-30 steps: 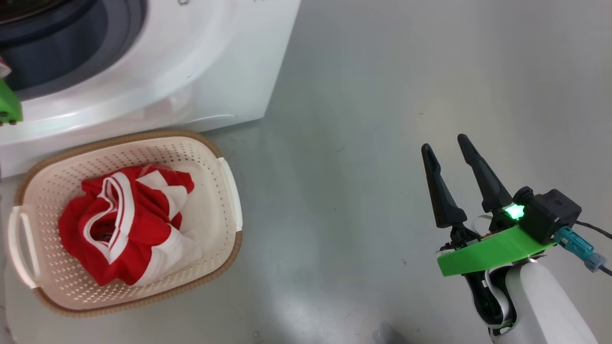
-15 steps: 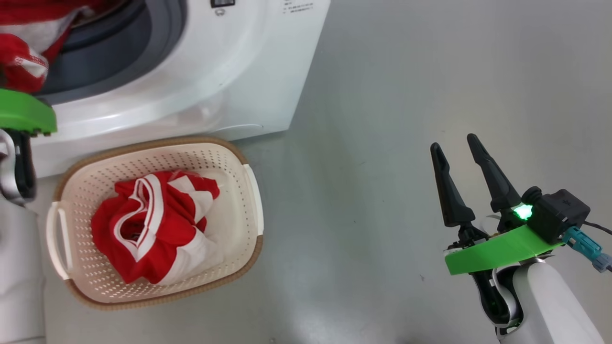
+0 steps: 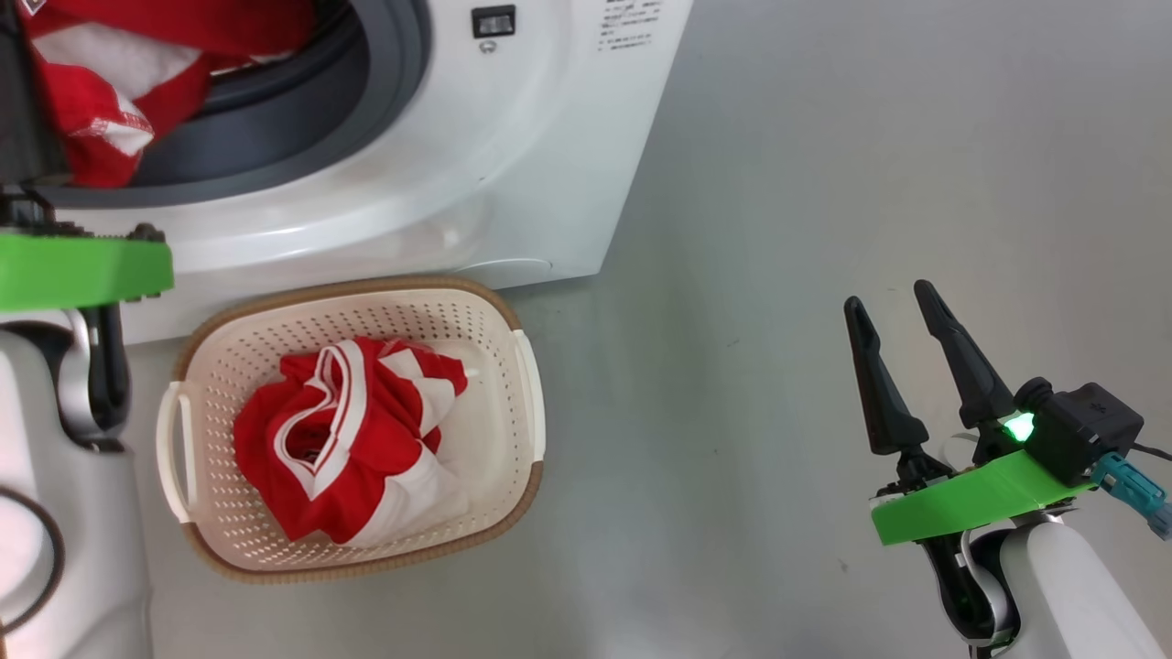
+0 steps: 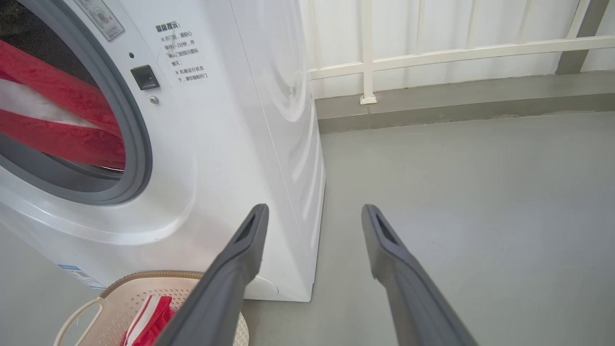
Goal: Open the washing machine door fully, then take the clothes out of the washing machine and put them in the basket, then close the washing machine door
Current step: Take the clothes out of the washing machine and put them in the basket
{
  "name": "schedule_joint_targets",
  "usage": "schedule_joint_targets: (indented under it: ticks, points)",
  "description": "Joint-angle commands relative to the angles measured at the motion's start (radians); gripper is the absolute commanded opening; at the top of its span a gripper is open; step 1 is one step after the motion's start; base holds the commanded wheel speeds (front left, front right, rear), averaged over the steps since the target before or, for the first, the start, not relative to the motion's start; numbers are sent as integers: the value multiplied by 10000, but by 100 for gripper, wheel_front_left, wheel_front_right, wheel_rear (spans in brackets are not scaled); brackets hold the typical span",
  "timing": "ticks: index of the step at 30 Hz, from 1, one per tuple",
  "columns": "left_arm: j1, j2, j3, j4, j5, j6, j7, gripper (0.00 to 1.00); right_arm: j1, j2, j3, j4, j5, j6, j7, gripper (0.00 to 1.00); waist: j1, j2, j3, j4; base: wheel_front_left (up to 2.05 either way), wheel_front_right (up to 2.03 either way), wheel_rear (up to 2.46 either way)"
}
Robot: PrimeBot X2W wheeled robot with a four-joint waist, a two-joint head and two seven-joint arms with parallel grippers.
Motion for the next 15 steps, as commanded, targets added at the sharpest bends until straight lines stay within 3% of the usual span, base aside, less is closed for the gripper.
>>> schedule_joint_targets:
  ticks: [1, 15]
  points:
    - [265, 269, 322, -610, 91, -52, -49, 0, 188, -117, 114, -228, -142, 62, -63, 100, 0, 0, -99, 96, 0, 0, 0]
    - [1246, -253, 247, -3355, 359, -172, -49, 0, 332, -226, 66, -254, -182, 62, -63, 100, 0, 0, -317, 414, 0, 0, 0]
